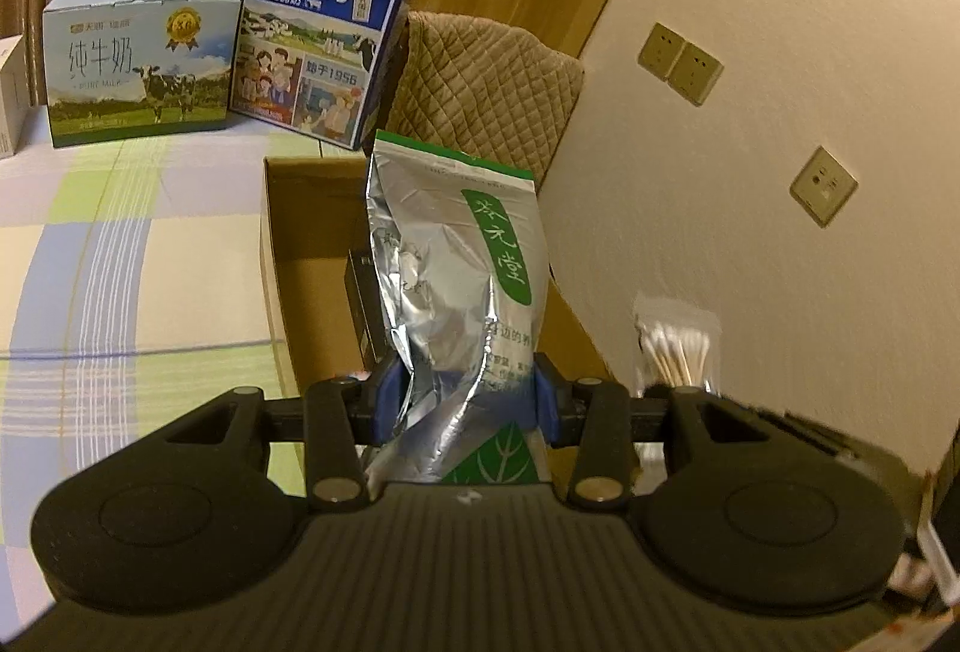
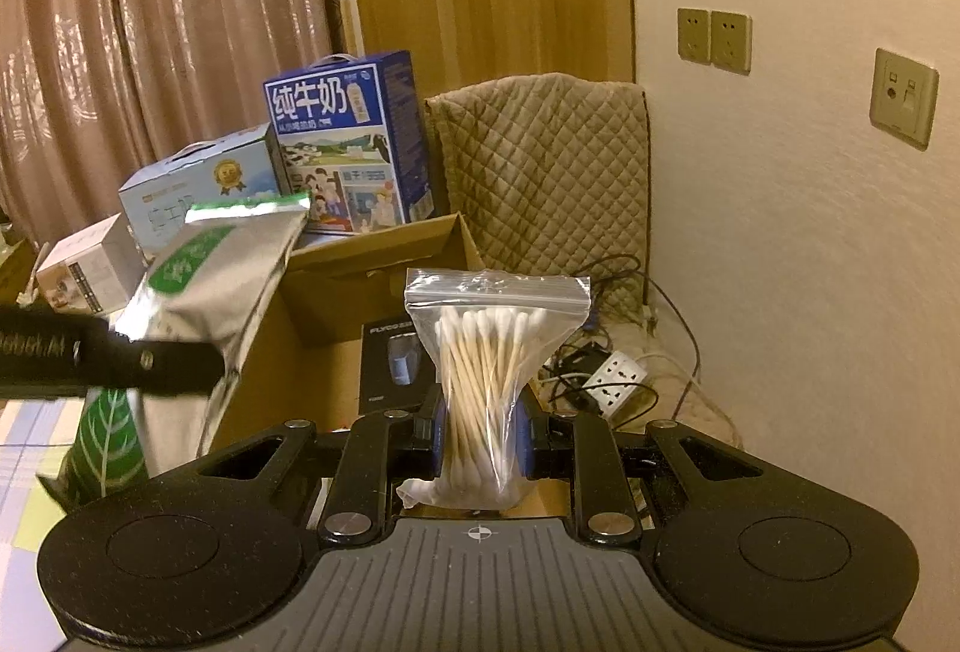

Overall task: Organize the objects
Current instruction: 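Open the left tool to drop the tea pouch while the right tool releases the swab bag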

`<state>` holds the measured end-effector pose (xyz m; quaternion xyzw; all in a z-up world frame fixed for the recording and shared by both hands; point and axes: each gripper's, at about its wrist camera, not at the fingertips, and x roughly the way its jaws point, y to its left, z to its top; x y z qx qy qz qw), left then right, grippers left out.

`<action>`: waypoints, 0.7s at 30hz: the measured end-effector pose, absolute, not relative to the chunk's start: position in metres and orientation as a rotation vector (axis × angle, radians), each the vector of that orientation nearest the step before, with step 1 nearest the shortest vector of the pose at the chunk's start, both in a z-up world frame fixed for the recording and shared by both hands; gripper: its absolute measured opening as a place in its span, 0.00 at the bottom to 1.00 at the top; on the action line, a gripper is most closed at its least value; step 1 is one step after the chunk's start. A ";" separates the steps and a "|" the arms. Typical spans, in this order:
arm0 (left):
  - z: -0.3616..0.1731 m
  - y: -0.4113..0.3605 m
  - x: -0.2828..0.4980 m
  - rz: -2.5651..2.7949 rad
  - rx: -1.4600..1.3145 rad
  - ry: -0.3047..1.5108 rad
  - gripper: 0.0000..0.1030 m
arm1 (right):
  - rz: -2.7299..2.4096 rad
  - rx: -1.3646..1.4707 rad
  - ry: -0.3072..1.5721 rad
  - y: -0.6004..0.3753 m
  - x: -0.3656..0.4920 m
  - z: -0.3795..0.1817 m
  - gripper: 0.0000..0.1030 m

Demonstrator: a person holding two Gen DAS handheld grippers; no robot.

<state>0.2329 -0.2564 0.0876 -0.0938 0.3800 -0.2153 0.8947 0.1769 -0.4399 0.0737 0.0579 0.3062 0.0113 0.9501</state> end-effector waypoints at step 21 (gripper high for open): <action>0.072 -0.231 0.224 -0.371 -0.148 0.793 0.53 | 0.058 0.131 0.632 -0.431 0.182 0.074 0.18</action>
